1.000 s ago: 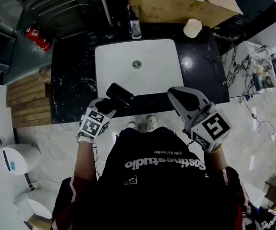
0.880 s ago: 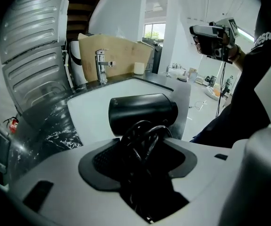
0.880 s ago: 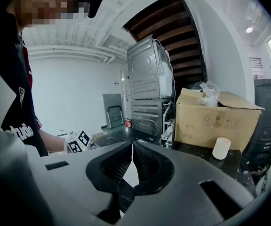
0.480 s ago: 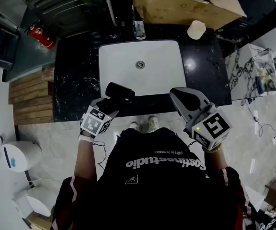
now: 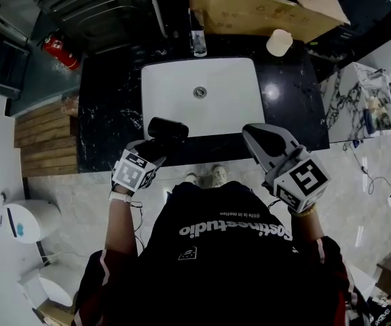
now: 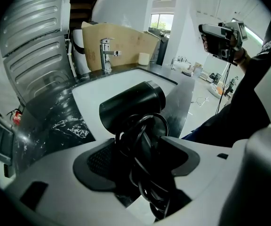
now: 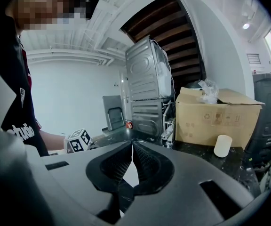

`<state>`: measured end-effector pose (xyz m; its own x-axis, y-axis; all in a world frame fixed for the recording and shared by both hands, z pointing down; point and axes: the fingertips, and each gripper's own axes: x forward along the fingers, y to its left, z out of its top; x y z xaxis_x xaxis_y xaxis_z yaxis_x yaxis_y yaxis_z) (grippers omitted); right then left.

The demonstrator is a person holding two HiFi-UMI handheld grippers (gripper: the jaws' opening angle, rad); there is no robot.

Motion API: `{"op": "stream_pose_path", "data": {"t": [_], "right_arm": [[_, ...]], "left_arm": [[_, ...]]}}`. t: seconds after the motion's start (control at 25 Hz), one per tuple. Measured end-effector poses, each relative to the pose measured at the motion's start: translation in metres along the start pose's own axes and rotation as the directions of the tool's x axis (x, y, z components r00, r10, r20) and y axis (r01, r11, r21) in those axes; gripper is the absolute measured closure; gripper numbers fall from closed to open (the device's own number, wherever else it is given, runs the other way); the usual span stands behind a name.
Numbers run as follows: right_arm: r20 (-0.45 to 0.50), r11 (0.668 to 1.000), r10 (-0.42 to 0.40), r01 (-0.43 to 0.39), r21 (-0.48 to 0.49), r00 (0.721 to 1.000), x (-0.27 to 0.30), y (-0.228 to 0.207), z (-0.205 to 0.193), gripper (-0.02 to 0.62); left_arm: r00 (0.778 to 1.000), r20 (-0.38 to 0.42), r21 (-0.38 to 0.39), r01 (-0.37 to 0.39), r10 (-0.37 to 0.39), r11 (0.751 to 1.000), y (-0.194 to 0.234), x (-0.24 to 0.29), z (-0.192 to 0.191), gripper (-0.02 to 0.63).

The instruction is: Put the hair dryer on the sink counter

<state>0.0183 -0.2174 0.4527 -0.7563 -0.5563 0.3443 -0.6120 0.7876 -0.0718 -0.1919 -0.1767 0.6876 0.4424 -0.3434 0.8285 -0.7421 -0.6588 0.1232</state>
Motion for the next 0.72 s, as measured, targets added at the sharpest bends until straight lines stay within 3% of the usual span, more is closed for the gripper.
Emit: {"op": "stream_pose_path", "data": {"t": [0.72], "right_arm": [[0.005, 1.000, 0.004, -0.004, 0.000, 1.000, -0.002, -0.004, 0.000, 0.555]], "left_arm": [[0.999, -0.011, -0.031, -0.035, 0.034, 0.999, 0.013, -0.022, -0.010, 0.307]]}}
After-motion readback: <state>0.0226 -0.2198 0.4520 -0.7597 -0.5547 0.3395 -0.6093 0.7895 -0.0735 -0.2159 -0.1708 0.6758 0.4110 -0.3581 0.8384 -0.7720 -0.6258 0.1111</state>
